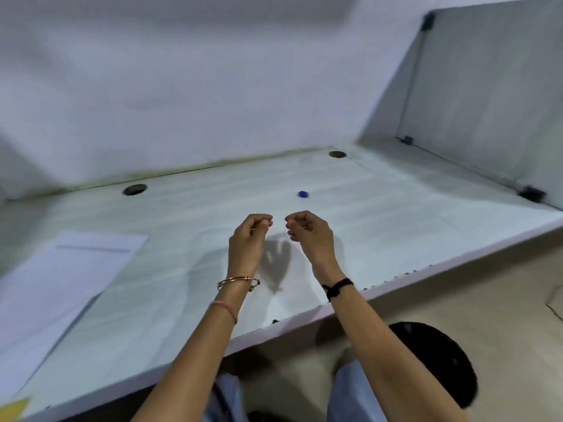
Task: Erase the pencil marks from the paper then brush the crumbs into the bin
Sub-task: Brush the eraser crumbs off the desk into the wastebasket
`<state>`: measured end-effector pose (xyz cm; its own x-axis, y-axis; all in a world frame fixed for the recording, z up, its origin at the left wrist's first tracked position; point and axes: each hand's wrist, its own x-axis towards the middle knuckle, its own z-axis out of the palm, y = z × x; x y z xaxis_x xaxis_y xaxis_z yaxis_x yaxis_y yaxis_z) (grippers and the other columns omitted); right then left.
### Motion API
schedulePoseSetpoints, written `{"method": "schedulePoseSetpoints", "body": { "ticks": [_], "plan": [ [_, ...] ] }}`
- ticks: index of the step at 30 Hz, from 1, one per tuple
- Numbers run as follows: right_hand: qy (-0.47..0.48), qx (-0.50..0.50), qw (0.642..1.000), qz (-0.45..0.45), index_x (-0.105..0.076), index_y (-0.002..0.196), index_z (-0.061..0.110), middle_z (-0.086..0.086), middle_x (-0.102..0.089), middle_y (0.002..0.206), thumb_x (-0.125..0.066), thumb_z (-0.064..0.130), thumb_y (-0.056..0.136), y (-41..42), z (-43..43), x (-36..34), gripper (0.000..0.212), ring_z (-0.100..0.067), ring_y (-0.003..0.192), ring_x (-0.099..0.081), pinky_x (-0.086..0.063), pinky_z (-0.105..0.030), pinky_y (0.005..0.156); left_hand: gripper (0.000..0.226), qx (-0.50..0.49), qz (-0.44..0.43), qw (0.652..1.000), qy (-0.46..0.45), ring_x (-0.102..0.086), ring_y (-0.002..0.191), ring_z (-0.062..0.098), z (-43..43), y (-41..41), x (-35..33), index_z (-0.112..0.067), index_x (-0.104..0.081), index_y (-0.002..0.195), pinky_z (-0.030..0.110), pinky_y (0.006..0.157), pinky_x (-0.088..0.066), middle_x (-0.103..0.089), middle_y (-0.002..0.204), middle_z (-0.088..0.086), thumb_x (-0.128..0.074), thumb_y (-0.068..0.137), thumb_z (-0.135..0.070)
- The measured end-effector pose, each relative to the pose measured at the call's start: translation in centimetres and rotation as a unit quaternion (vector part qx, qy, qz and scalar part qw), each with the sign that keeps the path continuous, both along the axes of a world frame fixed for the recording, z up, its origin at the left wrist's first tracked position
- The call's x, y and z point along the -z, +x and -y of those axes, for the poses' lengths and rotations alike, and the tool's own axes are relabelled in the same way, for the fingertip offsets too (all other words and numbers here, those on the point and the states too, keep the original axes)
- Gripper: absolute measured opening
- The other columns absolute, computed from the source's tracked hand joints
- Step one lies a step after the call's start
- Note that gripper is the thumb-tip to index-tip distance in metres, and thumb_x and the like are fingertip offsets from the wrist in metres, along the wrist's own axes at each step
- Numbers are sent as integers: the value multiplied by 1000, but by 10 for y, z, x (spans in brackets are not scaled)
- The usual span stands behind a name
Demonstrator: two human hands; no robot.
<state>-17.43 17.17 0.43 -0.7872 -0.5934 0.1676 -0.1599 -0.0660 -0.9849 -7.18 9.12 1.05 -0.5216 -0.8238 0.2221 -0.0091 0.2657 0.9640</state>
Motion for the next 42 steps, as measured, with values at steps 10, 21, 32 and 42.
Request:
{"method": "schedulePoseSetpoints", "body": {
  "ticks": [10, 21, 32, 42],
  "plan": [
    [71, -166, 982, -60, -68, 95, 10, 5, -65, 87, -63, 15, 88, 77, 81, 21, 9, -7, 78, -58, -47, -10, 72, 46, -293, 406, 860, -100, -4, 149, 22, 82, 154, 29, -22, -49, 135, 64, 112, 5, -34, 152, 6, -54, 93, -41],
    [99, -208, 953, -199, -63, 115, 14, -5, -62, 119, -50, 12, 95, 105, 109, 33, 24, -14, 101, -57, -41, -16, 82, 57, -185, 433, 882, -17, -34, 137, 30, 41, 136, 11, -22, -17, 152, 48, 112, -23, -41, 146, 11, -36, 99, -24],
    [268, -269, 816, -436, -40, 144, 21, 1, -34, 153, -39, 29, 101, 53, 100, 37, 43, -16, 144, -26, -3, -46, 119, 71, -61, 251, 965, 54, -55, 112, 30, 25, 85, -5, -18, -5, 156, 21, 73, -42, -45, 144, 18, -40, 95, -2],
    [274, -192, 836, -435, -41, 143, 26, 2, -30, 155, -37, 22, 102, -47, 65, 46, 41, -10, 146, -19, -6, -41, 118, 57, -60, 440, 879, -175, 0, 150, 17, 84, 94, 35, -39, -39, 143, 55, 115, 2, -15, 162, 0, -54, 91, -55]
  ]
}}
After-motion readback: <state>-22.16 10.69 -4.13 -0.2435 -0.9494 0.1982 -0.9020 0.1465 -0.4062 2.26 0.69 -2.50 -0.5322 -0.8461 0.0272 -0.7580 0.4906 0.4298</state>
